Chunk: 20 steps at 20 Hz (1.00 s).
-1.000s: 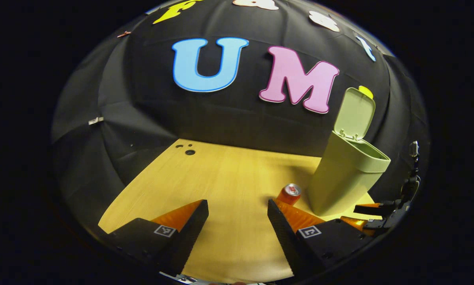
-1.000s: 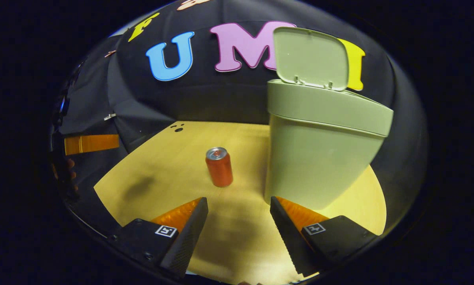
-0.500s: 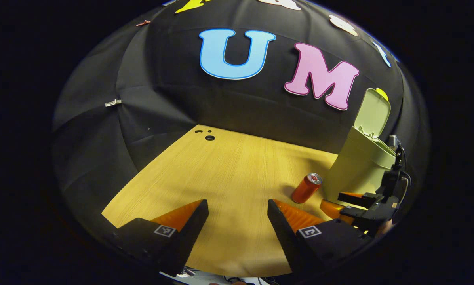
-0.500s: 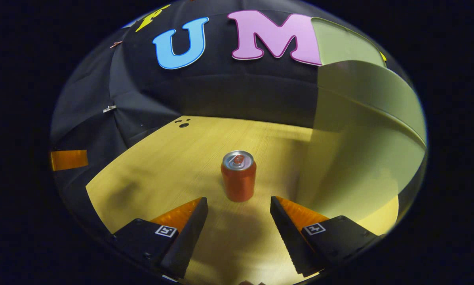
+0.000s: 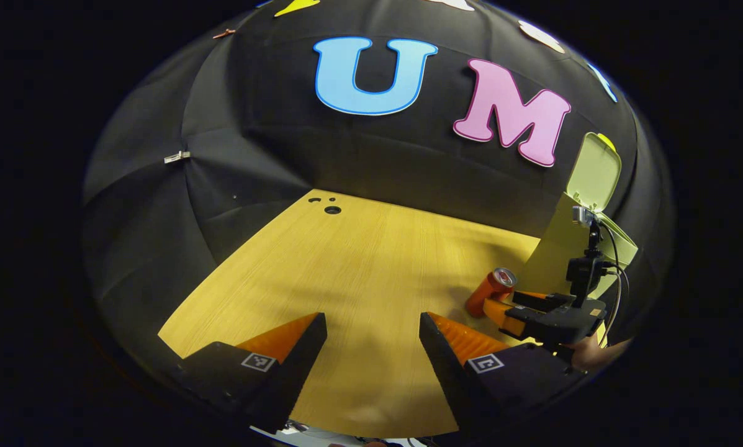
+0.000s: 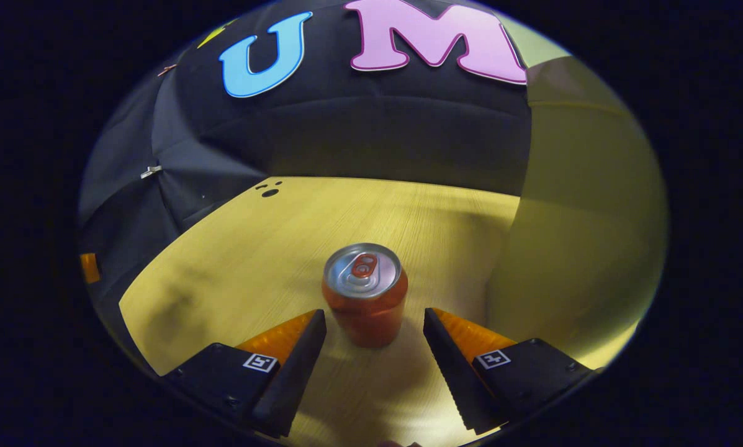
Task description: Press the lid of the desktop garbage bin to open it, pick up the crumpled paper on the desktop and throw it into the bin, then pick up the pop can on the desktop and drop it into the bin, and finally close the garbage bin lid.
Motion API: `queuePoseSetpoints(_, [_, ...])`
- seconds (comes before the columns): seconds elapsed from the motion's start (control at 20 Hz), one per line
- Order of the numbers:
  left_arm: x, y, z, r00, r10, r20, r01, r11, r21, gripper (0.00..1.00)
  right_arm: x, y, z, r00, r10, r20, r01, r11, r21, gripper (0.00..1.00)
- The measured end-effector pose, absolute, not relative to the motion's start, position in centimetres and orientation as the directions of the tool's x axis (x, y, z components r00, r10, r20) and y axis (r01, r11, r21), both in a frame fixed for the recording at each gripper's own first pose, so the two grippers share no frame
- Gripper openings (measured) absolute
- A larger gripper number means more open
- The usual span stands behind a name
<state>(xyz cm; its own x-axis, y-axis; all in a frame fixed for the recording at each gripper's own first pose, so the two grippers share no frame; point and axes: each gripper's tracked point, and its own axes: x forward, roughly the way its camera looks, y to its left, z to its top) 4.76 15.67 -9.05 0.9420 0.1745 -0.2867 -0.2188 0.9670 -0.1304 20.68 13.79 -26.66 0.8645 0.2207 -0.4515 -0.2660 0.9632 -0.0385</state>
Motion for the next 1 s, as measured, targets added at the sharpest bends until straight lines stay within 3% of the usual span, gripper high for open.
queuePoseSetpoints(0.3, [5.4, 15.1, -9.7, 0.937, 0.174, -0.304, -0.23, 0.96, -0.16, 0.96, 22.5, 15.1, -26.7, 0.869, 0.226, -0.441, -0.274, 0.961, -0.046, 0.97])
queuePoseSetpoints(0.4, [5.3, 15.1, -9.6, 0.938, 0.175, -0.299, -0.23, 0.96, -0.16, 0.96, 22.4, 15.6, -26.5, 0.864, 0.242, -0.442, -0.302, 0.951, -0.069, 0.82])
queuePoseSetpoints(0.45, [5.4, 14.9, -9.4, 0.939, 0.174, -0.296, -0.228, 0.961, -0.159, 0.96, 22.1, 15.9, -26.3, 0.861, 0.252, -0.442, -0.316, 0.946, -0.076, 0.86])
queuePoseSetpoints(0.5, [5.5, 14.7, -9.2, 0.941, 0.173, -0.291, -0.226, 0.961, -0.158, 0.96, 22.0, 16.1, -25.6, 0.862, 0.263, -0.433, -0.327, 0.942, -0.08, 0.82])
queuePoseSetpoints(1.0, [4.4, 12.5, -7.0, 0.963, 0.128, -0.236, -0.167, 0.974, -0.151, 0.96, 19.2, 17.0, -11.6, 0.893, 0.35, -0.282, -0.385, 0.92, -0.074, 0.82])
